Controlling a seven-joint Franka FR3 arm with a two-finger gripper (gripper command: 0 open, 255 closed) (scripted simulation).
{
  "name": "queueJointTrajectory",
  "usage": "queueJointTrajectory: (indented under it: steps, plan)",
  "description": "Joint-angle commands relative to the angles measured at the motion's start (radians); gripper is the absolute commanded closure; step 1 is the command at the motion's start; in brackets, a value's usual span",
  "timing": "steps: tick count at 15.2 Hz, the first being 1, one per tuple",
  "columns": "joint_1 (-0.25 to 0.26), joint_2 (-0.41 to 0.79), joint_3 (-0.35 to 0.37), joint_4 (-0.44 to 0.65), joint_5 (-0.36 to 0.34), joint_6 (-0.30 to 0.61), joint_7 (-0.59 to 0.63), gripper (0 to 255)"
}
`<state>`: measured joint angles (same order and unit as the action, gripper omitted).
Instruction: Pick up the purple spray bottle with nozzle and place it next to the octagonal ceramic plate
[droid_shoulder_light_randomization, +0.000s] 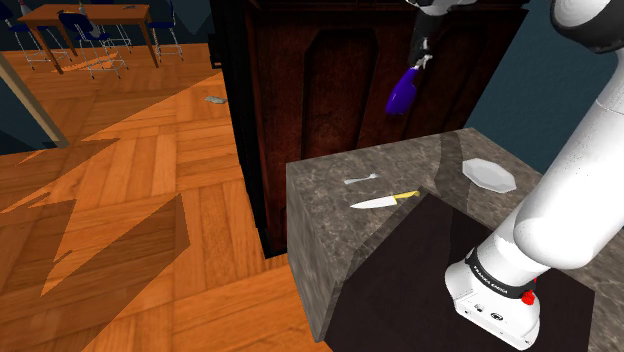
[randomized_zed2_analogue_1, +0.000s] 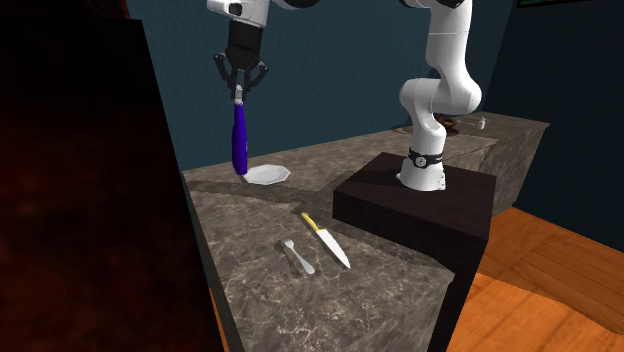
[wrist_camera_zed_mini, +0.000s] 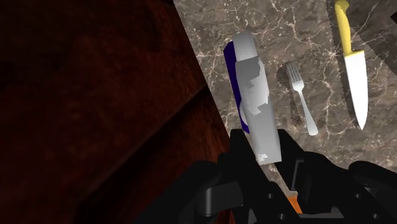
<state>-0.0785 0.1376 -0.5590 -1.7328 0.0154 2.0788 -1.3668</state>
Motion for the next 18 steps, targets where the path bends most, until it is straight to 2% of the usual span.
queueJointTrajectory:
  steps: [1,7,18]
  plan:
    - [0.000,-0.003,-0.001,0.023,-0.002,-0.026,0.000,255]
    - [-0.002,-0.004,-0.002,0.098,-0.002,-0.102,-0.002,255]
    - [-0.082,-0.226,-0.087,-0.129,-0.093,-0.053,-0.155,255]
